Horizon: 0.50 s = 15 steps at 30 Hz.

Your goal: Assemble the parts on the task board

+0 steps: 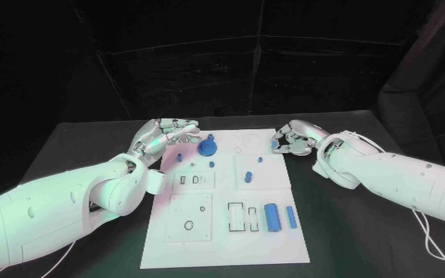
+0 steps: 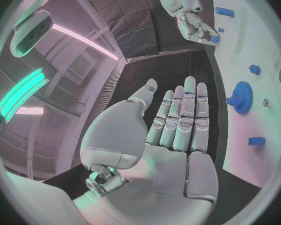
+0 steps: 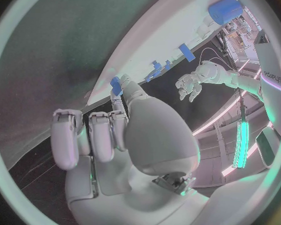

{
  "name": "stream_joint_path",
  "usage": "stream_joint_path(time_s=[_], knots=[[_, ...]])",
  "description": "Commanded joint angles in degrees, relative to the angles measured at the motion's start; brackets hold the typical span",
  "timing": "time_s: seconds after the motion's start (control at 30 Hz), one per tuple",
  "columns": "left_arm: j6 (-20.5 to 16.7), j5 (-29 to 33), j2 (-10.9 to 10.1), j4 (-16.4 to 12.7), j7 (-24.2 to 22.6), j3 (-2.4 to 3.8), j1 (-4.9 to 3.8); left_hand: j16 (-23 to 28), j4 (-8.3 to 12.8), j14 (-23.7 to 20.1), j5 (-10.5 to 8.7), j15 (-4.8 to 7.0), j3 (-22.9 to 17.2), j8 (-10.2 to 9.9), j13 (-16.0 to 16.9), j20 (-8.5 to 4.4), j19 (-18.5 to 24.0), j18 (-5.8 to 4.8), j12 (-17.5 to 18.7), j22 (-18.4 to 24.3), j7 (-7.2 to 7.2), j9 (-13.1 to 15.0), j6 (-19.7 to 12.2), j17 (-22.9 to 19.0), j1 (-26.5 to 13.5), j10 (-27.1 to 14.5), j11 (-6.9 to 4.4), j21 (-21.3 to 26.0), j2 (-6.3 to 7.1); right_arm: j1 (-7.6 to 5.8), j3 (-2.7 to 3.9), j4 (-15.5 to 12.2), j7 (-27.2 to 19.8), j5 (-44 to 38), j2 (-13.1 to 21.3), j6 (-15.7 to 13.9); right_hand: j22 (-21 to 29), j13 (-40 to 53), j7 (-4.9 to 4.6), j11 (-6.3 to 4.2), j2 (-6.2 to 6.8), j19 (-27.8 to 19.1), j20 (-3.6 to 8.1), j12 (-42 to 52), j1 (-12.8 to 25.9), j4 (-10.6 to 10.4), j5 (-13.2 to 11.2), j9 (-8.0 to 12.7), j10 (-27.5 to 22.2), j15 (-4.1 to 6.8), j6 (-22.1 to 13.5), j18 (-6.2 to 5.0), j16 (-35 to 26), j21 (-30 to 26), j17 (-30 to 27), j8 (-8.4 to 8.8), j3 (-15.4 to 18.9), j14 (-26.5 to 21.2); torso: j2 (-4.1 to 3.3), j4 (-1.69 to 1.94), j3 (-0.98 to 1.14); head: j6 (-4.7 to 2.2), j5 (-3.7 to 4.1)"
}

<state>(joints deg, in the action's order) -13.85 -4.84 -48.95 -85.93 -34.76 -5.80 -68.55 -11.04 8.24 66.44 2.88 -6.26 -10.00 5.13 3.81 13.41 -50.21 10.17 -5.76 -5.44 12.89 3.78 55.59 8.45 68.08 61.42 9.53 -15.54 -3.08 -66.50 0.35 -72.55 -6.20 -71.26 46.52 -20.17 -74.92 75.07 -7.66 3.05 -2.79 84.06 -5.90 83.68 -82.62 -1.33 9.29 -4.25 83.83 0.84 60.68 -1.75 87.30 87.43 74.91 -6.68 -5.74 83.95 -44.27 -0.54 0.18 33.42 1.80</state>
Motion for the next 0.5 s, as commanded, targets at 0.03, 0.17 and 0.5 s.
stream_joint_path(time_s=[0.03, 0.17, 0.5], knots=[[0.69, 0.07, -0.1, -0.15, -0.36, 0.05, -0.06, 0.21, 0.33, 0.04, 0.13, -0.3, 0.06, -0.37, 0.01, -0.03, -0.36, 0.45, 0.3, 0.08, 0.09, -0.02, 0.35, 0.09, -0.2, 0.16, -0.02, 0.27, -0.56, -0.09, 0.05, -2.02, 1.23, -0.33, 0.59, -3.8, -9.54, 9.04, 0.35, -0.46, -1.14, 1.68, 0.5, 0.2, 0.01, -0.03, -0.22, -0.28, 2.18, 0.38, 0.83, 0.4, 0.2, 0.24, 8.91, -0.24, -0.51, 4.76, 0.04, -0.03, -0.02, 0.08, -0.18], [0.59, 0.07, -0.32, -0.39, -0.34, 0.05, -0.07, 0.21, 0.33, 0.04, 0.13, -0.3, 0.06, -0.37, 0.01, -0.03, -0.36, 0.45, 0.3, 0.08, 0.09, -0.02, 0.35, 0.09, -0.2, 0.16, -0.02, 0.27, -0.56, -0.13, 0.09, -6.02, 3.6, -0.36, 1.89, -5.51, -9.81, 9.03, 0.39, -0.51, -1.22, 1.89, 0.55, 0.18, 0.22, -0.06, -0.09, -0.27, 2.18, 0.43, 0.89, 0.46, 0.23, 0.36, 9.0, -0.24, -0.7, 4.78, 0.13, -0.04, -0.18, 0.03, -0.15], [0.73, 2.78, -0.27, 0.43, -0.1, 0.05, -0.09, 0.25, 0.36, 0.05, 0.13, -0.31, 0.01, -0.39, 0.01, -0.03, -0.38, 0.45, 0.33, 0.11, 0.09, -0.02, 0.35, 0.11, -0.22, 0.16, -0.01, 0.29, -0.62, -0.6, 0.13, -14.53, 12.79, -3.18, 0.49, -6.35, -9.86, 8.85, 0.39, -0.53, -1.01, 1.93, 0.64, -0.04, 0.82, -0.13, 0.03, -0.18, 2.07, 0.48, 0.79, 0.48, 0.12, 0.38, 8.74, -0.1, -0.89, 4.72, 1.12, -0.06, -0.82, 0.51, -0.91]])
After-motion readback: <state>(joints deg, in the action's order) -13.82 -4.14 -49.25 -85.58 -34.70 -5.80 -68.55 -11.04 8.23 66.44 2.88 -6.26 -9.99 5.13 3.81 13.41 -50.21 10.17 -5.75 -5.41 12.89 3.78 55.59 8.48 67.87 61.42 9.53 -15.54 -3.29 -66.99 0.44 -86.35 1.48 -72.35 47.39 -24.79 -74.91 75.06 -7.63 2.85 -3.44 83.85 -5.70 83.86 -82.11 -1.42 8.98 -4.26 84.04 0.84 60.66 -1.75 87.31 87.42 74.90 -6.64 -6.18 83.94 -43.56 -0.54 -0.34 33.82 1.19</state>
